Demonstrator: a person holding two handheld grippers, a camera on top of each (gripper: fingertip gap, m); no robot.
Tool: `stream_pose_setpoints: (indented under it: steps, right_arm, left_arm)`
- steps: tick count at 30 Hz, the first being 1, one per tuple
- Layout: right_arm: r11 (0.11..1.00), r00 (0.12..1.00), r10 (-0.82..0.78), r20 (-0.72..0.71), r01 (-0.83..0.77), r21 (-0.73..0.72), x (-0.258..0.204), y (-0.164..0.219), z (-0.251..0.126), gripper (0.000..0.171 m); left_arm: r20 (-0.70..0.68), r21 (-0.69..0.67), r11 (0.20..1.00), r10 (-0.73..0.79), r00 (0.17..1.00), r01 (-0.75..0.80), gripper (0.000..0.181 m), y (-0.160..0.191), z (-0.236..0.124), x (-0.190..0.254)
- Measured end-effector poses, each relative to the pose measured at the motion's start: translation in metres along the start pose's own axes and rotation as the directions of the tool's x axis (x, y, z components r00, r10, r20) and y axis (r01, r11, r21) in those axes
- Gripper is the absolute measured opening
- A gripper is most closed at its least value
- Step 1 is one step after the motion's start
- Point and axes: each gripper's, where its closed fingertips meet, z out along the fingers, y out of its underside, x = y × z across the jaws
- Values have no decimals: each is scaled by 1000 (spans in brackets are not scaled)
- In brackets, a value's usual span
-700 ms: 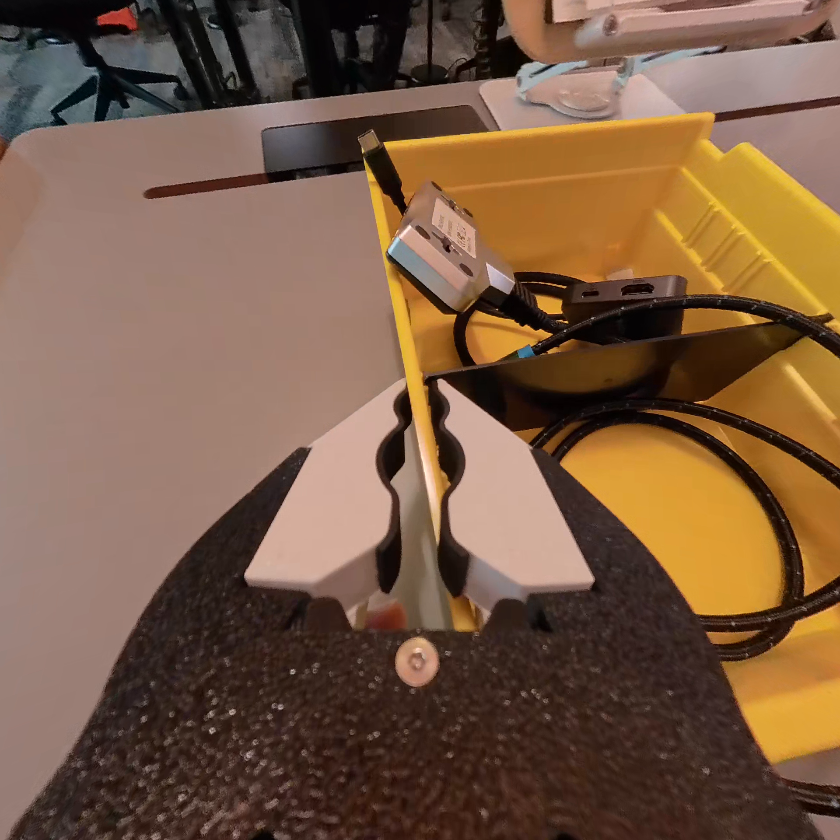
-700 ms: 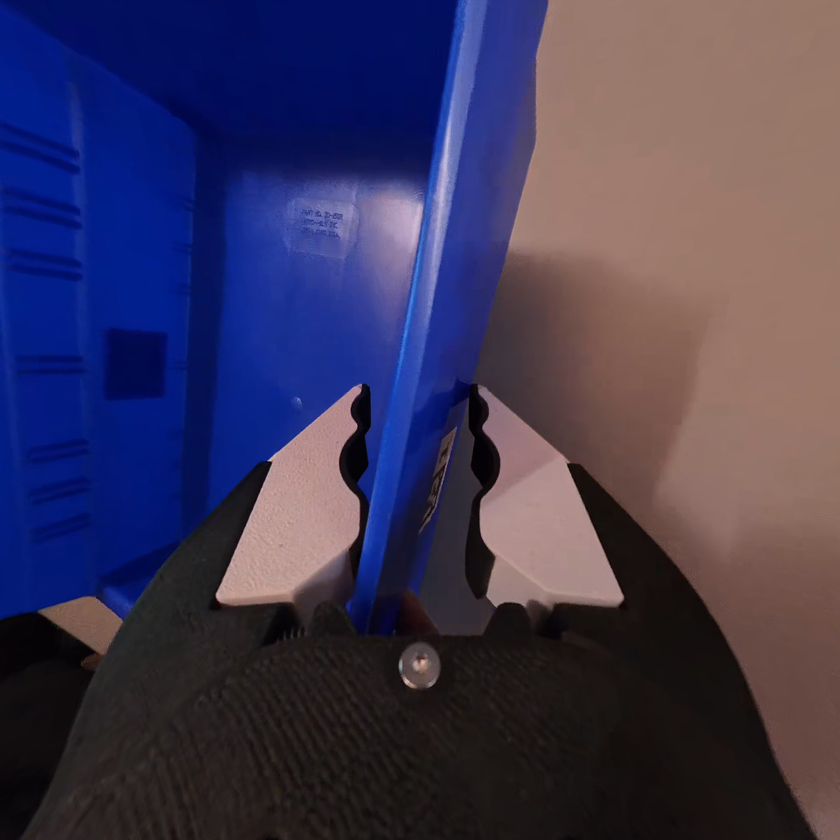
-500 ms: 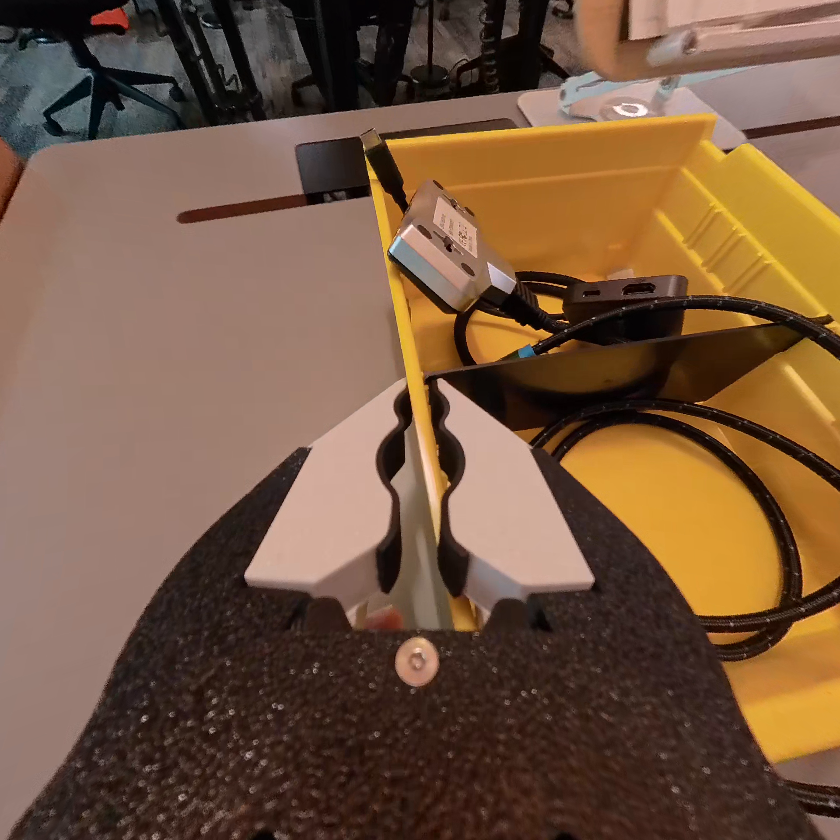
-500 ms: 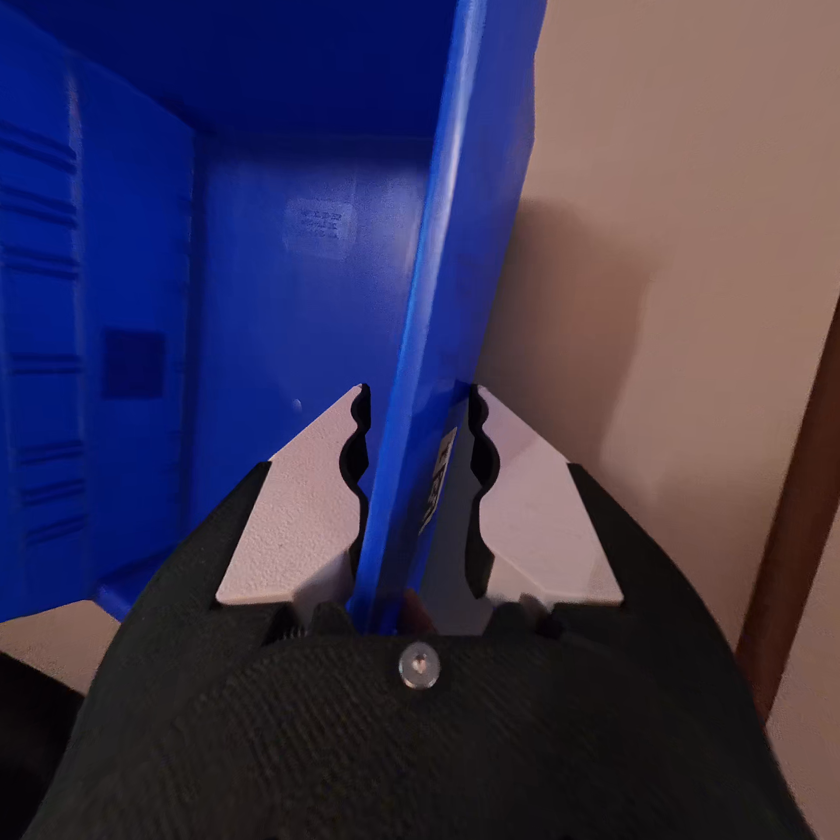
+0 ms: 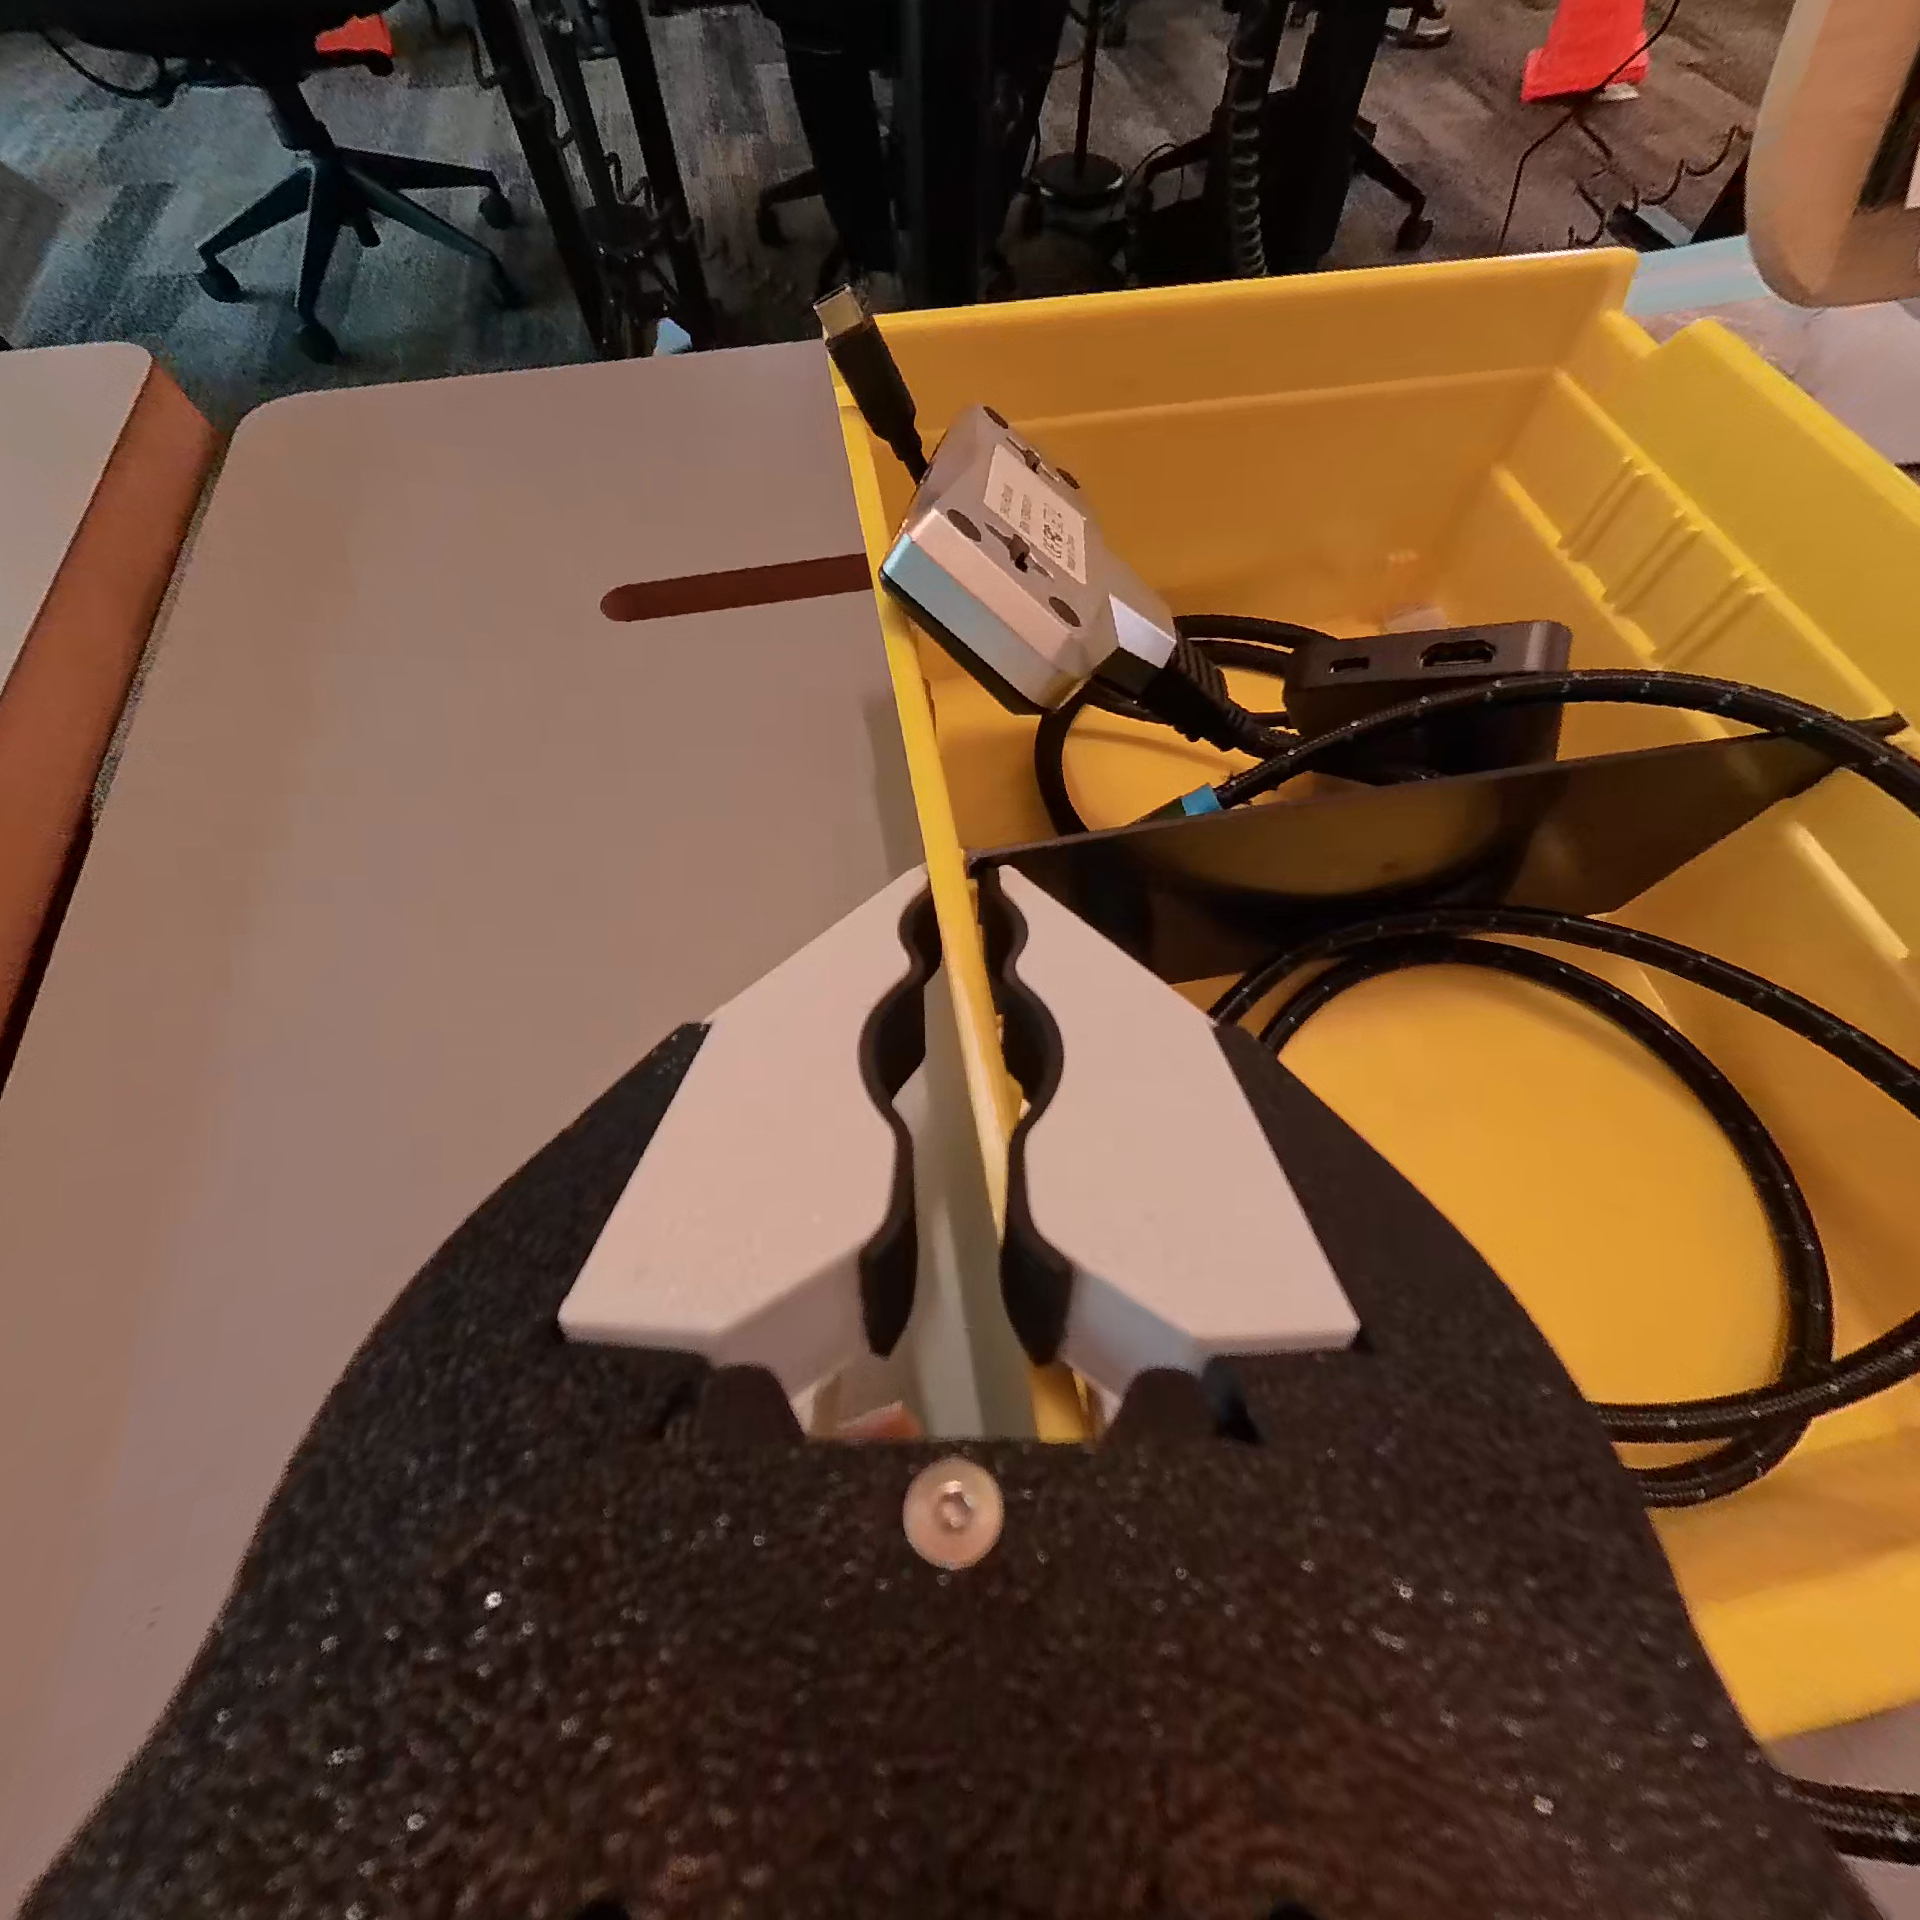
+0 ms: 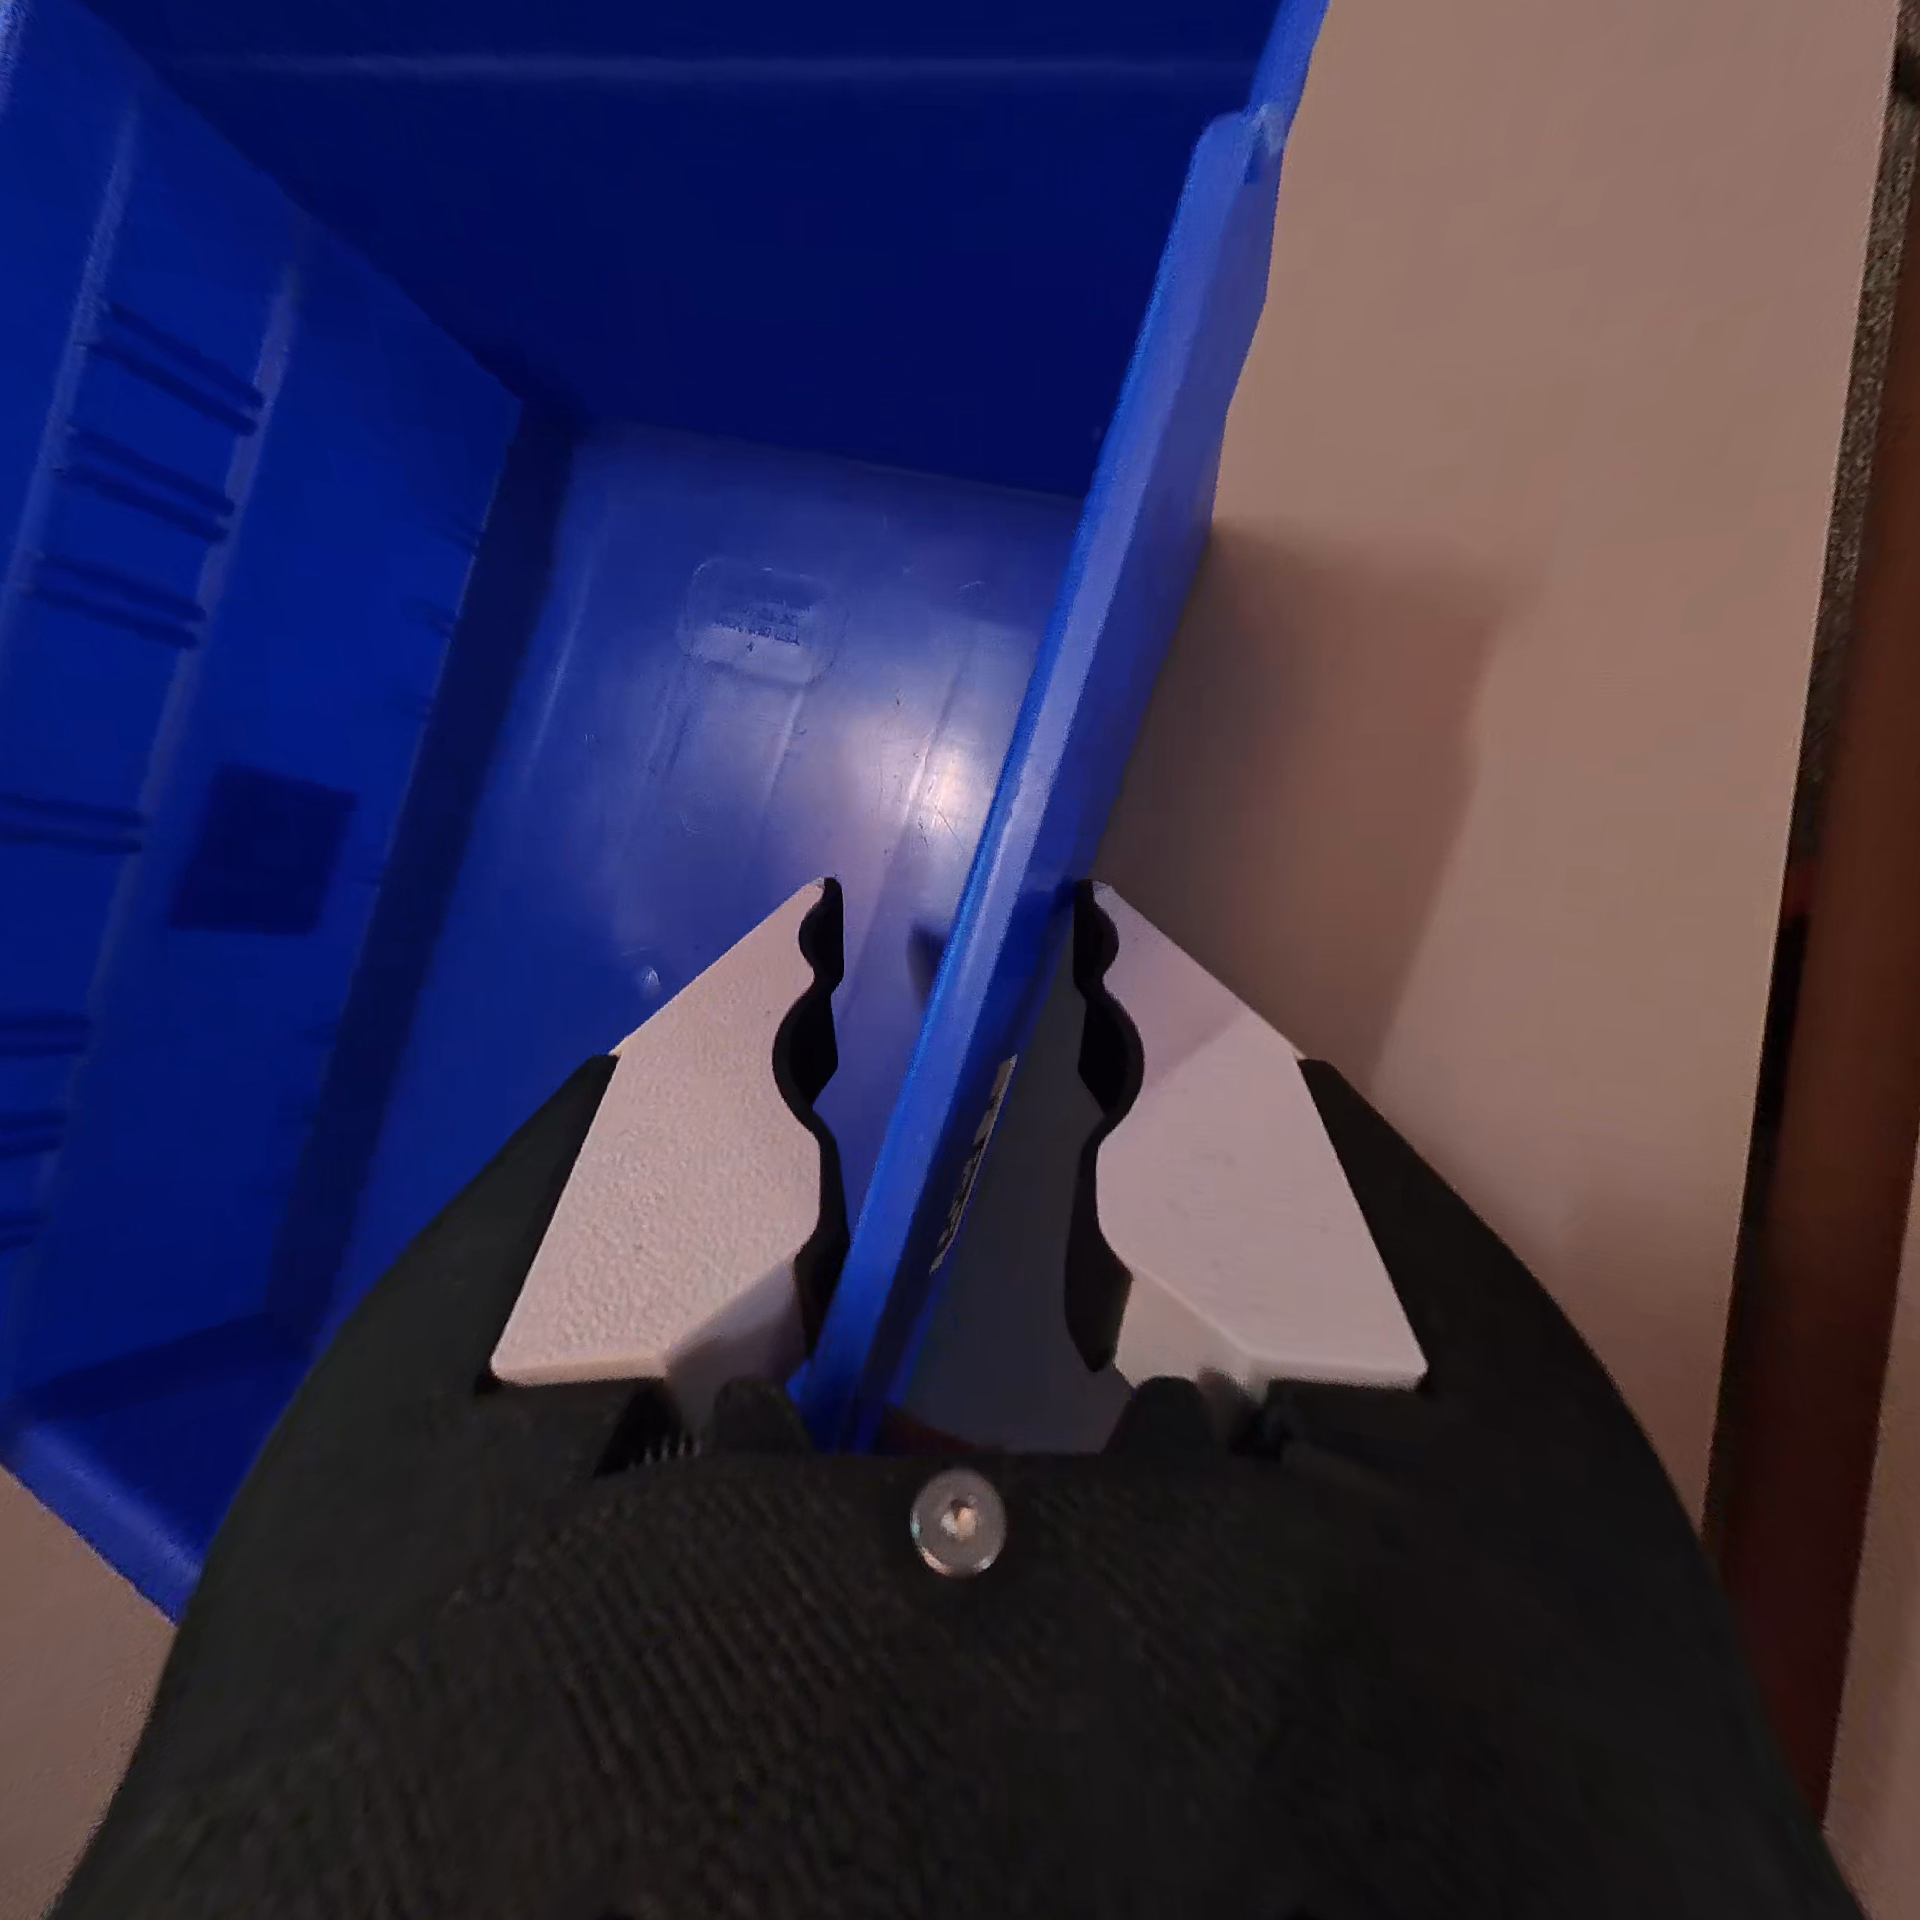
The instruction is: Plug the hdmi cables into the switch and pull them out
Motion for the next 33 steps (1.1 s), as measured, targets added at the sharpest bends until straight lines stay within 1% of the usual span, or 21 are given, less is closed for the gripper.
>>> stream_pose_setpoints:
  steps: [1,7,10,12,14,15,18,19,20,22,23,25,27,29,31,32,33]
  right_arm:
    - [1000,1000,-4,3,4,7,0,-1,0,44]
    - [998,995,-63,-73,65,13,8,-3,-2,51]
    - [995,984,-103,-145,104,2,15,-4,-4,57]
    - [987,966,-155,-207,158,-3,20,-6,-8,59]
    - [973,936,-216,-278,229,17,21,-15,-18,67]
    - [965,921,-227,-317,256,51,21,-22,-25,72]
    - [936,879,-224,-420,314,157,15,-40,-60,101]
    - [921,869,-217,-446,333,200,9,-45,-75,102]
    - [905,867,-207,-452,345,248,-2,-47,-90,105]
    - [863,889,-195,-414,356,358,-37,-46,-115,112]
    - [846,904,-204,-377,356,396,-59,-39,-122,112]
    - [831,919,-263,-295,371,416,-105,-12,-127,112]
    - [824,917,-328,-225,394,406,-151,23,-123,111]
    - [808,905,-408,-120,420,414,-202,60,-113,110]
    - [781,877,-479,-34,443,439,-245,95,-101,108]
    - [766,855,-519,-18,474,435,-260,106,-94,102]
    - [756,826,-564,-16,524,392,-270,113,-87,100]
  left_arm:
    - [0,0,1000,2,1000,-2,4,-1,1,0]
    - [0,0,1000,5,1000,-5,5,-4,7,-1]
    - [2,-1,1000,6,1000,-6,5,-5,8,-2]
    - [9,-3,1000,10,1000,-10,5,-5,9,-2]
    - [21,-6,1000,15,1000,-15,7,-5,10,-4]
    - [27,-9,1000,18,999,-18,7,-5,10,-4]
    - [36,-17,1000,15,999,-14,10,-4,12,-6]
    - [43,-26,1000,13,999,-12,12,-3,12,-7]
    - [49,-37,999,17,999,-15,13,-2,13,-7]
    - [69,-57,998,33,997,-29,16,0,14,-9]
    - [82,-63,997,42,996,-37,20,0,14,-11]
    - [110,-68,996,59,992,-52,26,0,13,-14]
    - [123,-99,993,73,990,-61,31,4,13,-16]
    - [130,-168,977,153,980,-130,37,7,11,-16]
    - [156,-163,957,265,951,-240,42,-8,5,-13]
    - [177,-153,946,310,934,-285,40,-19,2,-11]
    - [207,-155,941,330,921,-302,34,-30,-2,-11]
